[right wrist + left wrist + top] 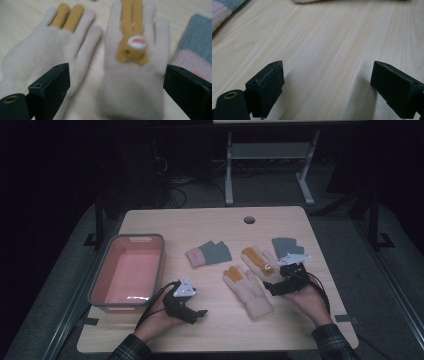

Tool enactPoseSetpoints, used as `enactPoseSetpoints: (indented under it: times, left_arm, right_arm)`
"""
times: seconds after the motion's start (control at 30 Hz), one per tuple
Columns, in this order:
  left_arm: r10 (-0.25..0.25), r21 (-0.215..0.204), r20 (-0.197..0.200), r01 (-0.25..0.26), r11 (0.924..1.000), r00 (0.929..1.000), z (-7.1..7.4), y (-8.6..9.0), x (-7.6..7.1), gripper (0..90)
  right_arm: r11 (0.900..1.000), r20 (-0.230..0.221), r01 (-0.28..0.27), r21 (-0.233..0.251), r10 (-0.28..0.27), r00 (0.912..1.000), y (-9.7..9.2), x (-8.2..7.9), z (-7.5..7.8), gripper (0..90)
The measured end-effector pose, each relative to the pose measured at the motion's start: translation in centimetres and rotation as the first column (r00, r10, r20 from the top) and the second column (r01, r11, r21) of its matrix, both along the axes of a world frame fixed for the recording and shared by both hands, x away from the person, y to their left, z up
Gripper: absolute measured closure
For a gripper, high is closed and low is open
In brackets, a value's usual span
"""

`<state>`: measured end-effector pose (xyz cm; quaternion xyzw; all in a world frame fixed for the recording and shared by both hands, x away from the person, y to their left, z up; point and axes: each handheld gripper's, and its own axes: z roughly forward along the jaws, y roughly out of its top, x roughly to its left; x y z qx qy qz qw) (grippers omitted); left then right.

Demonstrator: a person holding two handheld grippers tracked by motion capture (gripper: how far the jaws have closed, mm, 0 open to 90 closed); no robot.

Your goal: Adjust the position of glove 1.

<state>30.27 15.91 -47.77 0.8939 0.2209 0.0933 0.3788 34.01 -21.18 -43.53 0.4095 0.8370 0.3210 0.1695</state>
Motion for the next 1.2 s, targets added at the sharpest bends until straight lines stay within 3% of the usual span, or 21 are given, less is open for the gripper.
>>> enactPoseSetpoints:
  times: [0.33, 0.53, 0.7, 0.9, 0.97, 1.0, 1.1, 1.2]
  left_arm:
    - [-0.003, -0.001, -0.005, 0.003, 1.0000, 1.0000, 0.0, 0.0, 0.0, 10.9]
    - [-0.010, -0.004, -0.005, 0.010, 0.9999, 0.9999, 0.0, -0.1, -0.2, 10.9]
    - [-0.010, -0.002, -0.006, 0.010, 0.9999, 0.9999, 0.0, -0.1, -0.2, 10.9]
    - [-0.014, 0.000, -0.003, 0.014, 0.9999, 0.9999, 0.0, 0.0, -0.2, 10.9]
    - [-0.013, 0.000, -0.004, 0.013, 0.9999, 0.9999, 0.0, 0.0, -0.2, 10.9]
    - [-0.013, 0.000, -0.004, 0.013, 0.9999, 0.9999, 0.0, 0.0, -0.2, 10.9]
    - [-0.014, -0.001, -0.002, 0.014, 0.9999, 0.9999, 0.0, 0.0, -0.2, 10.9]
    - [-0.013, 0.000, -0.003, 0.013, 0.9999, 0.9999, 0.0, 0.0, -0.2, 10.9]
  right_arm:
    - [0.9990, -0.027, 0.042, 0.012, -0.042, 0.9988, 0.7, 4.2, -0.9, 7.1]
    - [0.9988, -0.041, 0.049, 0.000, -0.049, 0.9979, 1.1, 5.5, -1.9, 7.6]
    - [0.9989, -0.079, 0.040, -0.024, -0.042, 0.9960, 1.3, 6.2, -3.4, 10.2]
    - [0.9989, -0.068, 0.047, 0.000, -0.047, 0.9966, 0.8, 6.1, -3.5, 24.0]
    - [0.9990, -0.059, 0.045, 0.008, -0.044, 0.9973, 0.4, 5.9, -3.4, 39.6]
    - [0.9990, -0.059, 0.045, 0.008, -0.044, 0.9973, 0.4, 5.9, -3.4, 39.6]
    - [0.9989, -0.051, 0.045, 0.012, -0.044, 0.9977, 0.1, 5.7, -3.2, 51.3]
    - [0.9991, -0.055, 0.042, 0.009, -0.041, 0.9976, 0.1, 5.7, -3.1, 54.4]
